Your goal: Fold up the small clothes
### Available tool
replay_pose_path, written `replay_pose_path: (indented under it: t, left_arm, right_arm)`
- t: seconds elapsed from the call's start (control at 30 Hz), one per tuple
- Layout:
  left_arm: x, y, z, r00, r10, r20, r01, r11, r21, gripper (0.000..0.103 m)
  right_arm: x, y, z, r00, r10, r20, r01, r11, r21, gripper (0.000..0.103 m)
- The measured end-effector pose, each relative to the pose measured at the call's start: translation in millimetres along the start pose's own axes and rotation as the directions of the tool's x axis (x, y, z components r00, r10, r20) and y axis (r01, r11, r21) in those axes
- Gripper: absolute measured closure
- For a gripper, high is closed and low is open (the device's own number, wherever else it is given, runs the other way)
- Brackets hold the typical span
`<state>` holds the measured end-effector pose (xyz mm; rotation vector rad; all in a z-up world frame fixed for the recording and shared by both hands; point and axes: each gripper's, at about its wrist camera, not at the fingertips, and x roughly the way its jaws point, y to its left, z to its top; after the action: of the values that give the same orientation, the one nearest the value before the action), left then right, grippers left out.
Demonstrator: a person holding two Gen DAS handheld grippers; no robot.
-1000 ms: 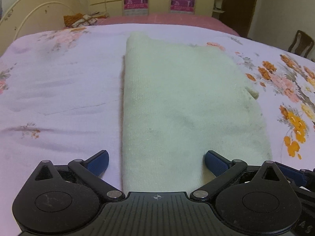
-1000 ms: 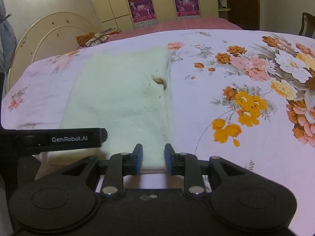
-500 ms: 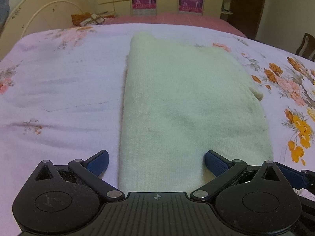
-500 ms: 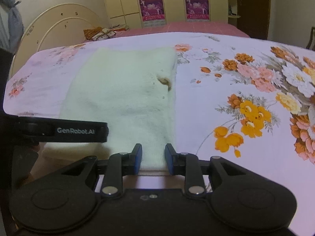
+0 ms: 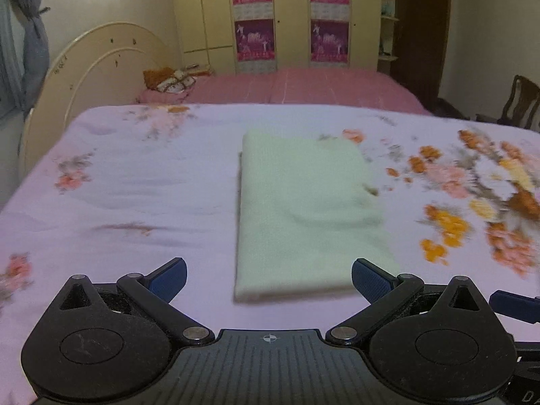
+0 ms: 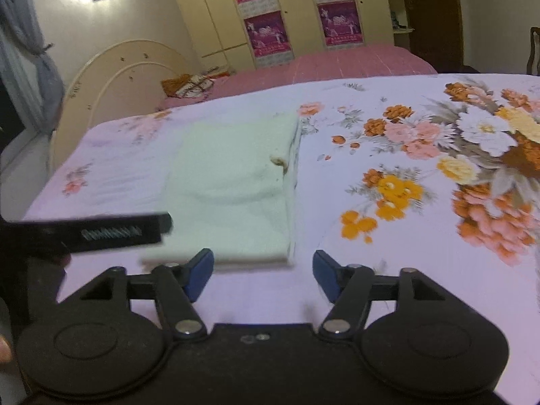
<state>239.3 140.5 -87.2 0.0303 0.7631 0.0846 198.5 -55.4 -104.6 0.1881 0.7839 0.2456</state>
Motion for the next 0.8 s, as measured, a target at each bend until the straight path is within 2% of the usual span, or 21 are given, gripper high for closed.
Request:
replay_pose_path:
  t: [0.13,0.2,0.33,0.43,0.6,0.8]
  left_arm:
    - [-69,4,-14,0.999,0.036,0.028,-0.037,0.999,0.005,0.0]
    - [-99,7,-22,0.998,0.045,0.035,-0.045,0.999,-0.009,0.0]
    - [-158,13,-41,0.996,0.051,0.068,-0.048,0.998,-0.049,0.0]
    - [-194,17,-52,0.994,0.057,0.093,-0.05,0.996,-0.072,0.0]
    - [-227,16,-65,0.991,0.067,0.117,-0.057,0.994,-0.091,0.0]
    - [-242,11,-72,0.989,0.065,0.134,-0.054,0.995,-0.085,0.0]
  right_arm:
    - [-58,8,-10,1.0,0.017,0.019,-0.016,0.999,-0.034,0.022]
    - [-88,13,-13,1.0,0.004,0.03,-0.002,0.999,-0.047,0.015]
    - [-143,32,-19,0.991,-0.087,0.103,0.097,0.99,-0.099,0.011]
    - [-176,46,-24,0.982,-0.091,0.165,0.119,0.979,-0.163,0.01]
    - [-214,60,-28,0.947,-0.118,0.298,0.176,0.969,-0.176,0.009]
    - [-222,57,-30,0.945,-0.127,0.303,0.182,0.97,-0.161,0.009]
